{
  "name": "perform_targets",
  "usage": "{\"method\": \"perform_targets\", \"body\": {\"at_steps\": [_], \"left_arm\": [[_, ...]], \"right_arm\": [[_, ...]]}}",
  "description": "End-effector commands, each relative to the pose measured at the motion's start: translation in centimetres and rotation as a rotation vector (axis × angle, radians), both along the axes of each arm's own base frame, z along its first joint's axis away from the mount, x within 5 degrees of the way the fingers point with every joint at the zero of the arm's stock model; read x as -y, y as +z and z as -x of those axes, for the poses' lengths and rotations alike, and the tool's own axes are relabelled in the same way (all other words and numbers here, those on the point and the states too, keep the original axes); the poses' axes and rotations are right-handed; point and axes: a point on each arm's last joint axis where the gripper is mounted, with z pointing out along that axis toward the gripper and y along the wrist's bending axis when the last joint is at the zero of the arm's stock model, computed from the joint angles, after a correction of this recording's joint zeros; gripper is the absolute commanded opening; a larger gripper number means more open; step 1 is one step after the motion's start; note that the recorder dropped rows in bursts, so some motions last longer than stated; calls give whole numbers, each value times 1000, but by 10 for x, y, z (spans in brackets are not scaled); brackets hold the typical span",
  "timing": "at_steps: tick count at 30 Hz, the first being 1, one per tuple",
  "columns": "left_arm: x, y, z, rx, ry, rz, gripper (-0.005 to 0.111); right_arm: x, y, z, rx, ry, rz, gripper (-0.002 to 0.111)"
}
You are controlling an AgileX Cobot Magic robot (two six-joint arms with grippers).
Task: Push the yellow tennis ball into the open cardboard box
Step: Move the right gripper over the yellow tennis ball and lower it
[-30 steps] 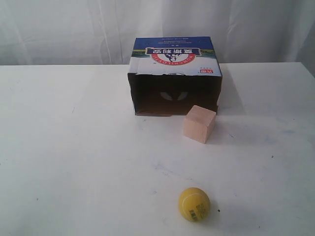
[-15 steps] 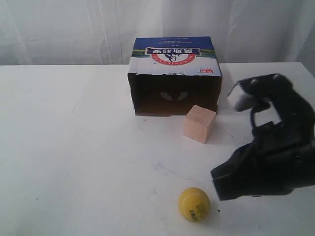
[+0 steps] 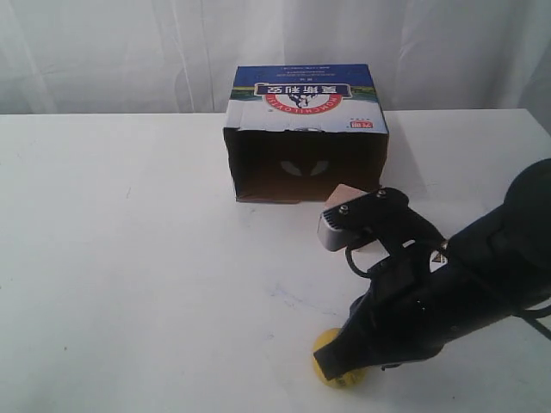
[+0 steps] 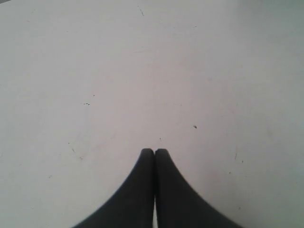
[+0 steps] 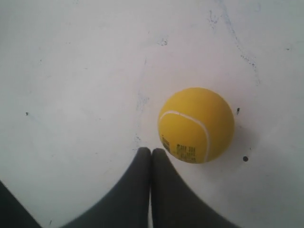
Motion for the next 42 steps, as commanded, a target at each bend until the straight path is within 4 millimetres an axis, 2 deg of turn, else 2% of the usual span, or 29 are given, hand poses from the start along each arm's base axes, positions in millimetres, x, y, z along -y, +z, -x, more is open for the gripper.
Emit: {"method": "perform_targets", "body": {"at_steps": [1, 8, 26, 31, 38, 42], "left_arm": [[0, -2, 1, -11, -4, -9, 0], [0, -2, 1, -11, -4, -9, 0], [0, -2, 1, -11, -4, -9, 0], [0, -2, 1, -11, -4, -9, 0], [0, -2, 1, -11, -4, -9, 0], [0, -2, 1, -11, -4, -9, 0]], "right_arm": [[-2, -2, -6, 34, 18, 20, 0], [-5, -18, -14, 21, 24, 69, 0], [-9, -38, -25, 20, 31, 120, 0], [-24, -23, -35, 91, 43, 75, 0], [-45, 11, -56, 237, 79, 23, 0], [-45, 20, -55, 191, 101, 51, 0]]}}
